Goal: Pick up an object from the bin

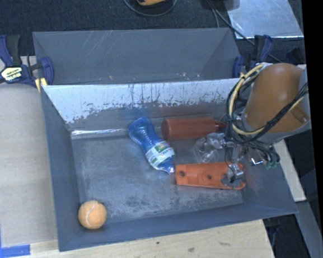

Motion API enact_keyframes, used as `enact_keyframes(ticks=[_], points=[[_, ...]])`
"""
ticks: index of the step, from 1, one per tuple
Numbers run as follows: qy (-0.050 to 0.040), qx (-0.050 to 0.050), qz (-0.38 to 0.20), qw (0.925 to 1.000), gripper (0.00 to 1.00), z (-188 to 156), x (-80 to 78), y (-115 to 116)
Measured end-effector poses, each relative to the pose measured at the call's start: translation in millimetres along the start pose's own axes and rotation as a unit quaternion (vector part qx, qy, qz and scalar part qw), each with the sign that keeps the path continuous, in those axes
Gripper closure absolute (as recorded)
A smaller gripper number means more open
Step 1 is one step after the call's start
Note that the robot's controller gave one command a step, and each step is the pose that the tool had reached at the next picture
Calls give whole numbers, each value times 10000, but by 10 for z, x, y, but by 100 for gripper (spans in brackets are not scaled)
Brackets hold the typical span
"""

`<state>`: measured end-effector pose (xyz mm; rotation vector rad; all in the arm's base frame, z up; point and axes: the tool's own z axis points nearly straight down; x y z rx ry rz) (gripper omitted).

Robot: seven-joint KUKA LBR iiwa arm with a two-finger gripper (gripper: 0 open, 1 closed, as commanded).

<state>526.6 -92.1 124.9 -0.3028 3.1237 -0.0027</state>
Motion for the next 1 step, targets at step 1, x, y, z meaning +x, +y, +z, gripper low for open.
enact_keyframes(ticks=[1], points=[[36, -26, -800, 9968, 100, 463, 5, 209]])
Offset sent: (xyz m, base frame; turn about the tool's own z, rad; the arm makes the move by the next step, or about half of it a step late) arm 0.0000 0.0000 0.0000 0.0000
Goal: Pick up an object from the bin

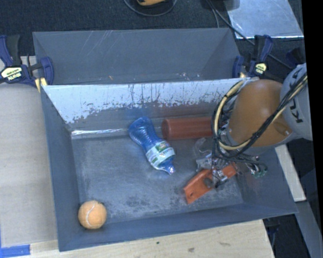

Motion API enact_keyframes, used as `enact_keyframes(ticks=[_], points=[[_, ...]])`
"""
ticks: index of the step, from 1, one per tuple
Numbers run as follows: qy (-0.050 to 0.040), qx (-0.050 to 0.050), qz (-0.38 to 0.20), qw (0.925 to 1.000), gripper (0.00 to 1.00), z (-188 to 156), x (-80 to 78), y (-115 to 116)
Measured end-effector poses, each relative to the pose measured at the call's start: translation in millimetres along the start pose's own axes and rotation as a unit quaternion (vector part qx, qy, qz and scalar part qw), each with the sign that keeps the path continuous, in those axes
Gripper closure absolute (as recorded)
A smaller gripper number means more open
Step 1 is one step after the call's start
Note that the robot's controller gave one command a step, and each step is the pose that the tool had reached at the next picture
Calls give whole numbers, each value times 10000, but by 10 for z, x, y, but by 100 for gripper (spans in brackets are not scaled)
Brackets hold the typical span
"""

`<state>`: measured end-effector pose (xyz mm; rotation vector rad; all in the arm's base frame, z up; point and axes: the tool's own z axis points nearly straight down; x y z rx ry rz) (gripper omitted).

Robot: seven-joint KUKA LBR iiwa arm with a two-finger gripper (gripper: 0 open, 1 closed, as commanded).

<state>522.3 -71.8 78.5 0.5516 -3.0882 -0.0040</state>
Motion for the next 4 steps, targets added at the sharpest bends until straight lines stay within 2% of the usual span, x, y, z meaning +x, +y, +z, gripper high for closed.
enact_keyframes(ticks=[1, 2, 3, 4], points=[[-1, 1, -4, 10000, 100, 0, -1, 0], [-13, 6, 87, 10000, 100, -870, -52, 39], [-13, 6, 85, 10000, 100, -870, -53, 40], [-69, 33, 380, 9992, 100, -1984, -7, 44]])
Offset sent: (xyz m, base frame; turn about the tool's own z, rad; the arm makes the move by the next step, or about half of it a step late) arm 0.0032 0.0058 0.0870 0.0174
